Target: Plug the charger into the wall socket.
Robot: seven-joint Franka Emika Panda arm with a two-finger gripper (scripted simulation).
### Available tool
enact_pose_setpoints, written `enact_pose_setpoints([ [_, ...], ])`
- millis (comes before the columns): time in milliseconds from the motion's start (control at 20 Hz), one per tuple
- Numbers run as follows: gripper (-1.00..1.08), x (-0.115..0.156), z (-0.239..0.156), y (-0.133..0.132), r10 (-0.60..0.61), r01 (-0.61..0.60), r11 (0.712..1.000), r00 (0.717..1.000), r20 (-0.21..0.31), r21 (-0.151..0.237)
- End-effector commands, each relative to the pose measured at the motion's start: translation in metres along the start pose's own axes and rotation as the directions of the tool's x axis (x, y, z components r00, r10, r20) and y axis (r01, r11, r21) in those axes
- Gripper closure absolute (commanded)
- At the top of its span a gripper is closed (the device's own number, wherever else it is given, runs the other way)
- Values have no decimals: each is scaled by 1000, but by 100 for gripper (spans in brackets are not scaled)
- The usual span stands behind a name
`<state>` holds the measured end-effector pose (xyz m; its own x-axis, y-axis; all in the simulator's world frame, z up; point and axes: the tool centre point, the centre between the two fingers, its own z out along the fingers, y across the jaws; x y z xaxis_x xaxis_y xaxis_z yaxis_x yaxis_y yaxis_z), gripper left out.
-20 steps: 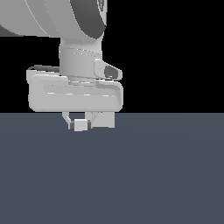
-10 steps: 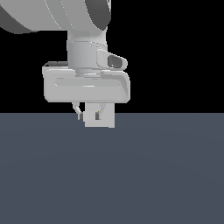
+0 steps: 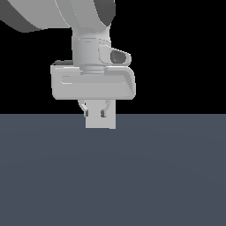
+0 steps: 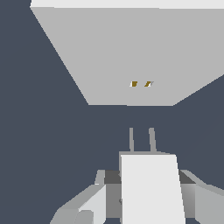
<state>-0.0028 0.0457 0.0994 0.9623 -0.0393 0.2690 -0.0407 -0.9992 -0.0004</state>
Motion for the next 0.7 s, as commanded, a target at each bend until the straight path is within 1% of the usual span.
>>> enact_pose_setpoints([
  [0, 108, 1, -1, 1, 12, -12, 1000, 1000, 1, -4],
  [650, 108, 3, 0, 2, 12, -12, 1000, 1000, 2, -4],
])
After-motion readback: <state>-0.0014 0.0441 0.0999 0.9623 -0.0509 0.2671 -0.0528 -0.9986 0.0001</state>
